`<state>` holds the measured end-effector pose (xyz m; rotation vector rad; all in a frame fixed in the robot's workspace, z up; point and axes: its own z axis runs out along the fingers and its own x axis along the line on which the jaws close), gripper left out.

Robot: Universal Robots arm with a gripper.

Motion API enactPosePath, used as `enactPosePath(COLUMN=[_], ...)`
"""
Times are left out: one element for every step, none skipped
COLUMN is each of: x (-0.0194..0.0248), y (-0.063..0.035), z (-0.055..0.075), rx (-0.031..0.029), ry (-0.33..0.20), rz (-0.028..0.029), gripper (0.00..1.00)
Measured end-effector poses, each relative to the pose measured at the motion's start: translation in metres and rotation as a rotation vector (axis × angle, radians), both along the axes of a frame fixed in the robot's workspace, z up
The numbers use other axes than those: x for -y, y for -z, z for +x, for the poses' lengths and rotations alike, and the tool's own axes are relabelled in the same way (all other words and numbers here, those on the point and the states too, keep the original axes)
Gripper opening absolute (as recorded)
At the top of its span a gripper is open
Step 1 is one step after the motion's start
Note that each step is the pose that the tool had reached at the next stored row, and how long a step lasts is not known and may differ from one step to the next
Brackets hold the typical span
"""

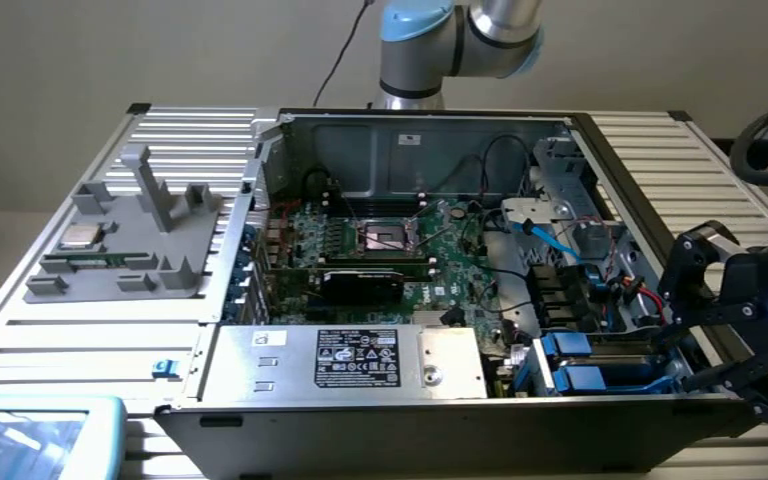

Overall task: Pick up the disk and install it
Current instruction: 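Insert the first disk wire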

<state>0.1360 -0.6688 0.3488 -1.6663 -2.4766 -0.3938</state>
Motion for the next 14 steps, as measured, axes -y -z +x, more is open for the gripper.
enactPosePath(x=[-0.0001,-0.0001,-0.0001,-0.0001,-0.0001,-0.0001,0.0,-0.0001,-0.0001,-0.0003,-0.0005,-0.0008,-0.001,-0.0012], y=[0.0011,0.0023,0.0037,0.0047,0.005,0.005,0.0051,0.0055,0.0062,0.0073,0.0084,0.0096,0.0107,0.0117], z=[0.0,-0.001,-0.001,-0.003,-0.003,-0.003,-0.003,-0.003,-0.003,-0.004,-0.004,-0.005,-0.005,-0.006], rx=[0.0026,0.005,0.0072,0.0107,0.0114,0.0114,0.0114,0.012,0.0141,0.0168,0.0191,0.0212,0.0229,0.0245], ry=[0.0,-0.001,-0.001,-0.001,-0.002,-0.002,-0.002,-0.002,-0.002,-0.002,-0.002,-0.002,-0.002,-0.002], rz=[0.0008,0.0014,0.0018,0.0019,0.0017,0.0004,0.0,0.0001,0.0,0.0002,0.0006,0.0013,0.0023,0.0032], gripper=[0.44,0.44,0.44,0.44,0.44,0.44,0.44,0.44,0.44,0.44,0.44,0.44,0.44,0.44])
